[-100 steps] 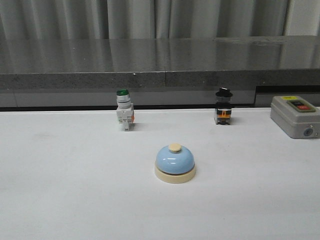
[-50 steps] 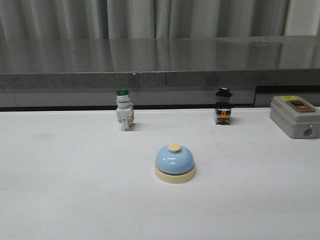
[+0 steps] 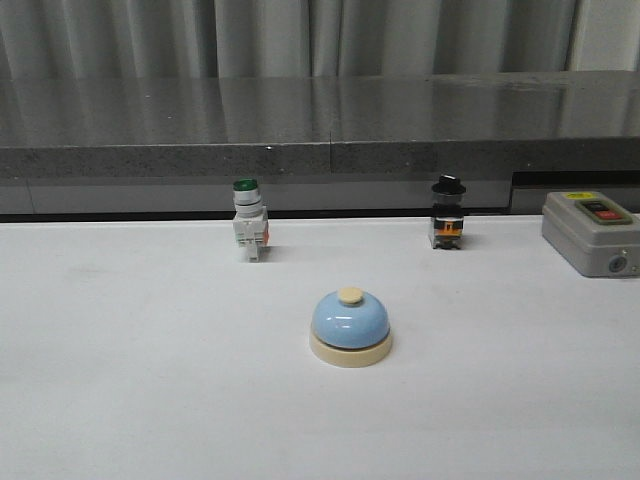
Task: Place and press bell with both arms
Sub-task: 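Lower the closed right gripper onto the bell's button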
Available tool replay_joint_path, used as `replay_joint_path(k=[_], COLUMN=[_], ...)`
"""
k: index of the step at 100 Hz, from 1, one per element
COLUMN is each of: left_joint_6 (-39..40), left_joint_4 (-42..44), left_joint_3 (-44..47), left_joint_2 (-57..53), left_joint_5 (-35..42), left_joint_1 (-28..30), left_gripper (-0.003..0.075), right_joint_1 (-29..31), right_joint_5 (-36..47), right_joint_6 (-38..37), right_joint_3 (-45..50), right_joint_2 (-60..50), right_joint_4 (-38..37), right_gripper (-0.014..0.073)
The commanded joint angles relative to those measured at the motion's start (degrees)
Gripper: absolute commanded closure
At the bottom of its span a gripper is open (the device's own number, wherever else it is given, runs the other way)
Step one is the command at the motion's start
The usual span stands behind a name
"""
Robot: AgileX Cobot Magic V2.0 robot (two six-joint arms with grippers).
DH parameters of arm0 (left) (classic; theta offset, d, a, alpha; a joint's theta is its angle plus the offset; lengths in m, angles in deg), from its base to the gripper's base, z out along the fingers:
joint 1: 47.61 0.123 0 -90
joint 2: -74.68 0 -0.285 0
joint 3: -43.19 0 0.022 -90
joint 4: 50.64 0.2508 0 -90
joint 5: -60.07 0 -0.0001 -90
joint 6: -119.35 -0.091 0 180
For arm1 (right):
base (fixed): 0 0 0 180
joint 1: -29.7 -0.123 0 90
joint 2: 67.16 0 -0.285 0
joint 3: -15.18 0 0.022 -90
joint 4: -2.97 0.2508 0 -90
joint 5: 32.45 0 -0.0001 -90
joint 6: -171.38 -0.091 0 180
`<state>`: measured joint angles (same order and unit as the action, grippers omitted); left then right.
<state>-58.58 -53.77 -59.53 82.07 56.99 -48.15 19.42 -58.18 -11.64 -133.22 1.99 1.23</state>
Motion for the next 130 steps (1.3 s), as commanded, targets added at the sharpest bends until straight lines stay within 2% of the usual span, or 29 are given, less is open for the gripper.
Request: replay_joint_path(k=[1,29,53,91,130], left_joint_6=[0.58,0.58,0.58,0.58,0.58], left_joint_4=[-0.11,-0.11,-0.11,-0.11,-0.11], left_joint_3=[2.37,2.37,2.37,2.37,2.37], left_joint_2=[-1.62,-1.62,-1.62,-1.62,-1.62], left_joint_5=[4.30,4.30,4.30,4.30,4.30], left_joint_1=[0.13,0.13,0.13,0.13,0.13], left_gripper=[0.0741,0.0741,0.0741,0.0741,0.0741], right_joint_1=[-2.93,-13.69,-20.26,-23.29,-23.29], right_joint_5=[1.16,-5.70,-10.50,-15.32,-17.04], right_joint_6=[0.43,1.08,6.32,13.41,13.62], right_joint_3=[-5.54,-17.31,-25.52,-33.90,-35.58], right_joint_2=[3.98,18.84,29.94,42.03,47.83], right_joint_4=[0.44,0.58,6.26,9.15,9.38], right_gripper=[0.0654,0.0654,0.0654,0.0654,0.0654])
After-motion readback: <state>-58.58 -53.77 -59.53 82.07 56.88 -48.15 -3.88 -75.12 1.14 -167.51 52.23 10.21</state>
